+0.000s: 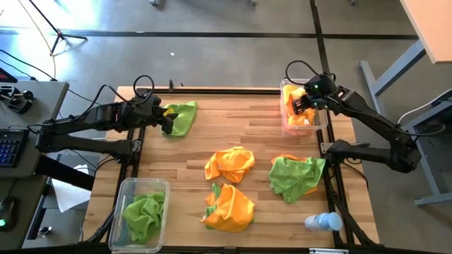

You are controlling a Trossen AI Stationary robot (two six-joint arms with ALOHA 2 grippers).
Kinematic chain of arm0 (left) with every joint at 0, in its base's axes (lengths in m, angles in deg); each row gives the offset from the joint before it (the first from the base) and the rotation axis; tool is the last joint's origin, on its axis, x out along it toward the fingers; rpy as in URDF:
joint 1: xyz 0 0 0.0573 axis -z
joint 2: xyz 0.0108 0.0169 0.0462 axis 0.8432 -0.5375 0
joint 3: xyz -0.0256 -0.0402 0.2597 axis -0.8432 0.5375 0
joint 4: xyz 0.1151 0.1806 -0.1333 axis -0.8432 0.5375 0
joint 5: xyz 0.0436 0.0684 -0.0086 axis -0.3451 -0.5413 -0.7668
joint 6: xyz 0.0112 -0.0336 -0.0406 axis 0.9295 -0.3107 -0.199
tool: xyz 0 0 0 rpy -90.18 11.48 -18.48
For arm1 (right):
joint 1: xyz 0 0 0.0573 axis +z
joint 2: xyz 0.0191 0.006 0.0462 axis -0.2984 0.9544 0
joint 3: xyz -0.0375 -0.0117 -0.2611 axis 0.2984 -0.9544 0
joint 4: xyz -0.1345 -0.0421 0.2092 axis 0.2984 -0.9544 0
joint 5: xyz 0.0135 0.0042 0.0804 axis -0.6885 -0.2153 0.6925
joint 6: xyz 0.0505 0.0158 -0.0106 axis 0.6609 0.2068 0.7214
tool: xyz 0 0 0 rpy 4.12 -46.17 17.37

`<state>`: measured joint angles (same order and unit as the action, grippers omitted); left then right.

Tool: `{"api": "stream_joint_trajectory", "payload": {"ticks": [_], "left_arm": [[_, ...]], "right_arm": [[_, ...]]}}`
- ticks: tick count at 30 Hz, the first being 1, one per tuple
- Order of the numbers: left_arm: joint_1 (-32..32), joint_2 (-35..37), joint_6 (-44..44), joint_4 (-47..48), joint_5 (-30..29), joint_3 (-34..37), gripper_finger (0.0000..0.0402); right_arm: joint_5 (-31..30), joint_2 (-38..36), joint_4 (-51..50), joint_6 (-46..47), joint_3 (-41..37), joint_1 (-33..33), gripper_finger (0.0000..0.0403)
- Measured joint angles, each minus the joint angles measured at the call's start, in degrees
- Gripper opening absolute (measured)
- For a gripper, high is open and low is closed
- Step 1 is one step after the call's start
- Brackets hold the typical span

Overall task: Sort microfiber towel by color & place in baskets
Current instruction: Put the orange microfiber towel into the top transparent bin

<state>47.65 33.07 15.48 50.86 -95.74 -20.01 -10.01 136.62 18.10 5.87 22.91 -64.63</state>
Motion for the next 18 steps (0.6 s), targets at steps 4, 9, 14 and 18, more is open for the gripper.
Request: {"api": "stream_joint_trajectory", "payload": {"ticks": [4,9,14,18], "left_arm": [[0.01,0.0,-0.81,0.0,0.02,0.0,0.0149],[0.01,0.0,-1.12,0.0,0.04,0.0,0.0149],[-0.01,0.0,-1.16,0.0,0.07,0.0,0.0149],[0.0,0.0,-1.22,-0.02,0.87,0.0,0.0149]], "right_arm": [[-1.77,0.0,1.03,-3.83,0.0,-0.02,0.0026],[-0.33,2.1,-3.3,-13.26,0.02,-0.1,0.0005],[0.43,7.9,-6.96,-21.69,0.02,-0.1,0.0002],[-3.21,13.01,-7.12,-25.69,0.02,-0.23,0.0002]]}}
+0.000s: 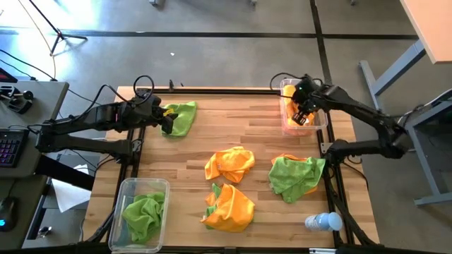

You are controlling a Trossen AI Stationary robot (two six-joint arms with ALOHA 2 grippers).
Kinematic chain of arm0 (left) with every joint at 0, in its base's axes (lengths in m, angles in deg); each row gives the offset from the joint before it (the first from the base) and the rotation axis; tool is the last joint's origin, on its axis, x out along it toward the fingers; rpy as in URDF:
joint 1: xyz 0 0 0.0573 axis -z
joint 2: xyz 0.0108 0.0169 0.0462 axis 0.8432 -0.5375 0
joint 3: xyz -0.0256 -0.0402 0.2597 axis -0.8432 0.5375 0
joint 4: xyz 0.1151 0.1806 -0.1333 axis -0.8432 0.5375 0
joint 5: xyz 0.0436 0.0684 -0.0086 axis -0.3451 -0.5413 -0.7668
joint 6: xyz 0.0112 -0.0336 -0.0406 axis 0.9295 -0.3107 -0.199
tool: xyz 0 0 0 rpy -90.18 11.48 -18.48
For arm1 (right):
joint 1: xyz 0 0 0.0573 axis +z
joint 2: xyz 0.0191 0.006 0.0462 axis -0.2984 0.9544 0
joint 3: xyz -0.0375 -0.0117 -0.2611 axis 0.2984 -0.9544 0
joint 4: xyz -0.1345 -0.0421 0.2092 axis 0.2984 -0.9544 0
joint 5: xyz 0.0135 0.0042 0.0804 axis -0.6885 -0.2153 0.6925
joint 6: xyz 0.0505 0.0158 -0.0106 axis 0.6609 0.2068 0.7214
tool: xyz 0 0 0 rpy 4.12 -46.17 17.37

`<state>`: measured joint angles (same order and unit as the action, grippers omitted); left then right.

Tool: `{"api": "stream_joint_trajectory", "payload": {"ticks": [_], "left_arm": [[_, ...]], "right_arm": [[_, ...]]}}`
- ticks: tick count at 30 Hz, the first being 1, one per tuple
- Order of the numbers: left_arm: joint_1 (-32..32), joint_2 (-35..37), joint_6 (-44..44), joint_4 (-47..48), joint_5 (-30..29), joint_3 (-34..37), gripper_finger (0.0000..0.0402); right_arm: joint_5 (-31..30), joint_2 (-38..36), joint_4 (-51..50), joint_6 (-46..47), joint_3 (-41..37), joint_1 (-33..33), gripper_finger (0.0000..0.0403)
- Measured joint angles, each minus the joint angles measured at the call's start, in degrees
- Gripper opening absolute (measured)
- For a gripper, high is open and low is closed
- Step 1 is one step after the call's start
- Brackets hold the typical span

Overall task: Sort microfiber towel by color & place in baskets
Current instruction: Put the orange microfiber towel into the top transparent bin

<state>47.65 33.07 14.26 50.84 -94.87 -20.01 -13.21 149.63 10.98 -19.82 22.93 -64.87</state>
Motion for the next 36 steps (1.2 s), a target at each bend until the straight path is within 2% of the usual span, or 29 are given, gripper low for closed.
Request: {"api": "stream_joint_trajectory", "payload": {"ticks": [15,20,27,32,36], "left_arm": [[0.01,0.02,-1.03,0.0,0.12,0.0,0.0149],[0.0,0.02,-1.32,0.0,0.12,0.0,0.0149],[-0.01,-0.1,-1.58,0.0,0.09,-0.02,0.0149],[0.0,-0.82,-2.63,0.0,0.09,-0.02,0.0149],[0.0,-1.85,-2.91,-0.01,0.09,-0.02,0.0149]], "right_arm": [[0.22,11.86,1.59,-10.93,0.04,-4.04,0.0],[3.27,15.49,2.36,-16.55,0.04,-4.07,0.0],[3.59,20.41,4.9,-16.2,0.09,-4.3,0.0002],[4.89,20.17,5.62,-15.99,0.08,-4.31,0.0022],[5.76,17.67,4.89,-16.15,0.02,-4.28,0.0061]]}}
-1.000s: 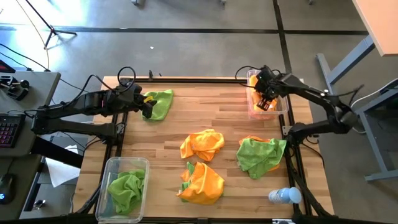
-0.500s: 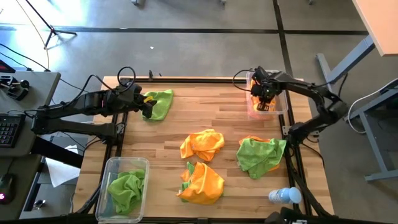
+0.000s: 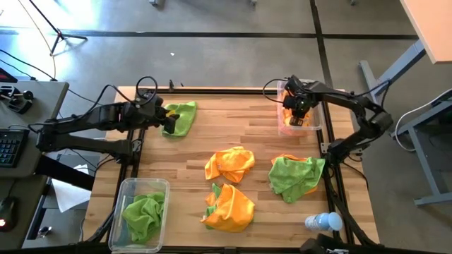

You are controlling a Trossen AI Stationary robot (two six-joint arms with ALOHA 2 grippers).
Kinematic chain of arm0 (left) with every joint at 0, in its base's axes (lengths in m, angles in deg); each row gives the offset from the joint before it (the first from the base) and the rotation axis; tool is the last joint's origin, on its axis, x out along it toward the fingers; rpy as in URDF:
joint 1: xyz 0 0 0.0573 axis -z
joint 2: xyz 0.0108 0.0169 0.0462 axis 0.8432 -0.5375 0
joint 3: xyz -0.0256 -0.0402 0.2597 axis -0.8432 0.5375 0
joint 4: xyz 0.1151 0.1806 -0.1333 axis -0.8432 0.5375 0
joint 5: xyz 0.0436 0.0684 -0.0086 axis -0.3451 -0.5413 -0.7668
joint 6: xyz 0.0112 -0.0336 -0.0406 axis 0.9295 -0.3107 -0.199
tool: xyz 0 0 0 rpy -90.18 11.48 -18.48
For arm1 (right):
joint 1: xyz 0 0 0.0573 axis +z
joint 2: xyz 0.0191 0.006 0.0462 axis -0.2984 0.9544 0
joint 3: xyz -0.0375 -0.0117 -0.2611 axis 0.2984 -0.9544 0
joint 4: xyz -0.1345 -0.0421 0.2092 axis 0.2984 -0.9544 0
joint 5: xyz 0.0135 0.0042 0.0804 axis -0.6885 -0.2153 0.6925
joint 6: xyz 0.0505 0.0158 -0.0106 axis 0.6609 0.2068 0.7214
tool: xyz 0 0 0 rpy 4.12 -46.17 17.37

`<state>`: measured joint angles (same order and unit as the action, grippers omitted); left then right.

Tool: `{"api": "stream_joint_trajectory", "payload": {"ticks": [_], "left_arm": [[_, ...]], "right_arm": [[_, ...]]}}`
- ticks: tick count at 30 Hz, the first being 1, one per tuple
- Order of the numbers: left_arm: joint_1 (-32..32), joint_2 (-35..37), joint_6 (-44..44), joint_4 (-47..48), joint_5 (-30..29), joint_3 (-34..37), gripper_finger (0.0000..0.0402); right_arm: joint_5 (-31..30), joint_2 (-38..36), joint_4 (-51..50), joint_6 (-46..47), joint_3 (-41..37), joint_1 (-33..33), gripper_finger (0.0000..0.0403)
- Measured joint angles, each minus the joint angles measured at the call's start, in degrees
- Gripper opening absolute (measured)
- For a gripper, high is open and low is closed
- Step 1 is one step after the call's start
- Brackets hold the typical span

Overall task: Sort microfiber towel by color & place in baskets
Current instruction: Put the orange microfiber towel into the top transparent bin

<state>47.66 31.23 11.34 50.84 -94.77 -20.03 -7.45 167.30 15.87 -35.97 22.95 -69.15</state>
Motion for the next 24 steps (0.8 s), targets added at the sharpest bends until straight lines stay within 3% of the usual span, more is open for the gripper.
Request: {"api": "stream_joint_trajectory", "payload": {"ticks": [11,16,24], "left_arm": [[0.09,-1.56,0.0,-0.21,0.07,0.0,0.0149],[0.09,-1.56,1.37,-0.79,0.13,0.0,0.0149],[0.09,-1.56,3.93,-3.3,3.12,0.0,0.0149]], "right_arm": [[-2.48,-11.27,-5.83,2.07,-0.07,0.02,0.0164],[-6.32,-17.26,-8.76,5.84,-0.07,0.09,0.0176],[-1.23,-26.17,-8.31,14.1,-0.07,0.09,0.0177]]}}
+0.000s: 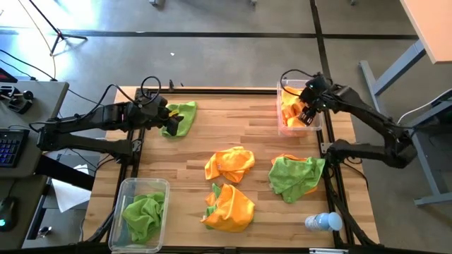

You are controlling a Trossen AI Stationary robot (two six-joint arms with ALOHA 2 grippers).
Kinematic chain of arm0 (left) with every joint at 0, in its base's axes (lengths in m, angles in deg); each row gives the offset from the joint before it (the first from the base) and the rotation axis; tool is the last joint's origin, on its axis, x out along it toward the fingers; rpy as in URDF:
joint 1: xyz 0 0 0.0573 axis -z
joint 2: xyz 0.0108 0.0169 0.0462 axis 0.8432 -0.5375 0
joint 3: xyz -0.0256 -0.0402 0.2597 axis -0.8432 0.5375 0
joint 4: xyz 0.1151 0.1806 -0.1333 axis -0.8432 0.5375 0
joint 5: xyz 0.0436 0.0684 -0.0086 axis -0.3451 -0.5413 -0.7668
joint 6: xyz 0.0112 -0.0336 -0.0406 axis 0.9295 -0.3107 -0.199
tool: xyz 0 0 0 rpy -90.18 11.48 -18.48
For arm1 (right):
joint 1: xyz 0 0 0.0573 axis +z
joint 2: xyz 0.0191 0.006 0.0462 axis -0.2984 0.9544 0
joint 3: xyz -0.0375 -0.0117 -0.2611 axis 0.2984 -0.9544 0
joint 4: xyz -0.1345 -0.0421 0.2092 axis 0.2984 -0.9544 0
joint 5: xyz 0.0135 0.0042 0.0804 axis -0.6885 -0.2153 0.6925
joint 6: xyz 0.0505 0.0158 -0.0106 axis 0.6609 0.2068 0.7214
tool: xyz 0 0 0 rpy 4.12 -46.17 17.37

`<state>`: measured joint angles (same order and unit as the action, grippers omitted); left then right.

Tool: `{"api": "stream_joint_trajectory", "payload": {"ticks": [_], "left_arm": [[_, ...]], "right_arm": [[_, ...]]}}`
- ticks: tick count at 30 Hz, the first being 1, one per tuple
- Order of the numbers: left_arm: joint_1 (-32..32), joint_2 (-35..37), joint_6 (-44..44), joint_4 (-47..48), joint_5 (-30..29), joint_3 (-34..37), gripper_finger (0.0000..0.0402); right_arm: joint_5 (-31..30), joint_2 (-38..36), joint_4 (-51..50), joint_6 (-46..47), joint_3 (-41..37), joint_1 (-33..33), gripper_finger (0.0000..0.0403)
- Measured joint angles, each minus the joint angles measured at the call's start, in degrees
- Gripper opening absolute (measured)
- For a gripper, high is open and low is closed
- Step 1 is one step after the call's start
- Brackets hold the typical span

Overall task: Sort microfiber towel by color & place in baskets
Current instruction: Put the orange microfiber towel into the top transparent bin, then put the green microfiber towel into the bottom transparent bin

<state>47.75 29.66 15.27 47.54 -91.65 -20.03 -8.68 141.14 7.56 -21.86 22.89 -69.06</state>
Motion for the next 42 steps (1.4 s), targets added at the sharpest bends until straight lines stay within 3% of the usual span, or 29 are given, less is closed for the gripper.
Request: {"api": "stream_joint_trajectory", "payload": {"ticks": [6,12,20,26,29,32,42], "left_arm": [[0.0,0.18,2.9,-0.02,0.49,0.0,0.0149],[0.04,1.24,7.05,-0.02,3.14,0.0,0.0147],[0.28,4.48,14.07,0.46,3.09,0.0,0.0121],[4.45,9.06,15.96,0.28,1.03,1.43,0.0094],[7.07,10.77,14.24,0.2,-0.13,4.03,0.0078],[9.77,11.75,11.74,0.42,-0.09,6.86,0.0064],[16.61,11.96,8.97,-0.22,-0.02,9.57,0.0047]], "right_arm": [[-0.75,-7.45,1.13,8.58,0.0,1.39,0.0143],[-2.86,-13.42,0.17,16.32,2.54,9.94,0.0016],[-11.31,-10.62,0.51,32.28,7.32,31.76,0.0003],[-21.52,-2.31,0.63,42.9,11.8,49.25,0.0002],[-23.46,2.51,0.51,47.35,14.91,55.12,0.0001],[-22.16,7.05,-0.47,53.35,18.36,58.88,0.0001],[-5.13,20.9,-13.5,83.23,22.66,63.32,0.0]]}}
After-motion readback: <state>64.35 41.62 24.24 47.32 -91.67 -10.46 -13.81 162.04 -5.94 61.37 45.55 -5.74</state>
